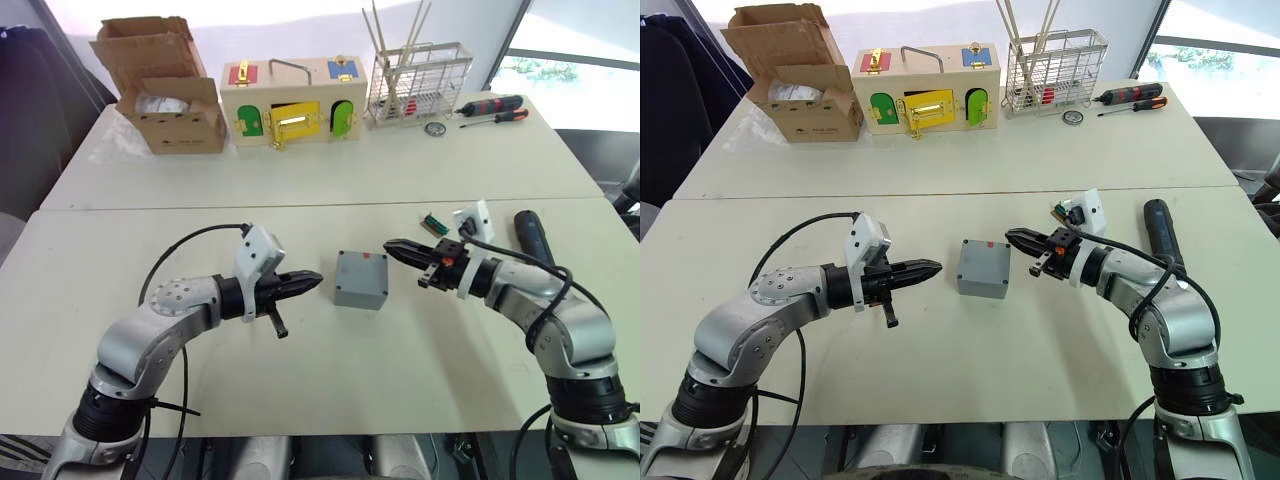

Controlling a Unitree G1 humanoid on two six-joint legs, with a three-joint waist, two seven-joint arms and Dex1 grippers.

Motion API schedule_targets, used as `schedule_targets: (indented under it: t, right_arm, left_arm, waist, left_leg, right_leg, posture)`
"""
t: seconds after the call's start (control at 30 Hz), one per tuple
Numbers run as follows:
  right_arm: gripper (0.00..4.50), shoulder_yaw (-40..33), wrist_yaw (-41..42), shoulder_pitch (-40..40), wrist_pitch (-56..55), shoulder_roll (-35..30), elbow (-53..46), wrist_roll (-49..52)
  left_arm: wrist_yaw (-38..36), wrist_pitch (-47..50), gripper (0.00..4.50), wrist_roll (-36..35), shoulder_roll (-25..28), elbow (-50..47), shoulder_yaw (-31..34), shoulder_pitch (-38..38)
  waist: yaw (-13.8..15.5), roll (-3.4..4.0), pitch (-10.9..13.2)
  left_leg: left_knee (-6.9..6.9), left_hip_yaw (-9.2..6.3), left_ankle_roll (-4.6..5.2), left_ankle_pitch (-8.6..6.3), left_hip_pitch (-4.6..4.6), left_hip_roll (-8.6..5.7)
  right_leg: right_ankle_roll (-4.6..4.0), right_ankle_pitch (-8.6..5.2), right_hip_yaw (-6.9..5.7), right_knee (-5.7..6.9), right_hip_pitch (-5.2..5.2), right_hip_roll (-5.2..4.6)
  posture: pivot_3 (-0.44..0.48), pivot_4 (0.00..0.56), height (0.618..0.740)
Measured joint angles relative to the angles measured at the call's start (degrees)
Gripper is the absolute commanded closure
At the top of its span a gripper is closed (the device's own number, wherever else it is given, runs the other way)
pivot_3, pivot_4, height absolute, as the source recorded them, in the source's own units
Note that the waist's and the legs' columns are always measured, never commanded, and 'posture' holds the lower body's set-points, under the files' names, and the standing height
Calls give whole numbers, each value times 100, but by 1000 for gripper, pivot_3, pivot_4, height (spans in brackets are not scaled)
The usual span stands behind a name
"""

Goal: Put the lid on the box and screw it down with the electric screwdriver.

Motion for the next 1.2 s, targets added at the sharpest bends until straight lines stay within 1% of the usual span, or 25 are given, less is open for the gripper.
schedule_targets:
  t: [0.57,0.93,1.2]
  right_arm:
    - [4373,127,-3,118,-21,-3,-19,-17]
    - [4373,220,-51,43,-243,59,303,-181]
    - [4373,321,-15,44,-262,54,302,-238]
  left_arm:
    - [32,-4,4500,12,-103,38,-62,-2]
    - [52,-15,4500,24,-109,43,-64,-3]
    - [53,-30,4500,62,-145,83,-76,-3]
  waist:
    - [1,0,0]
    - [1,0,0]
    - [-1,0,0]
  left_leg:
    - [0,0,0,0,0,-1]
    - [0,0,0,0,0,-1]
    - [0,0,0,0,0,-1]
  right_leg:
    - [0,0,0,0,0,0]
    - [0,0,0,0,0,0]
    - [0,0,0,0,0,0]
  posture:
    - [0,150,734]
    - [0,150,734]
    - [0,150,734]
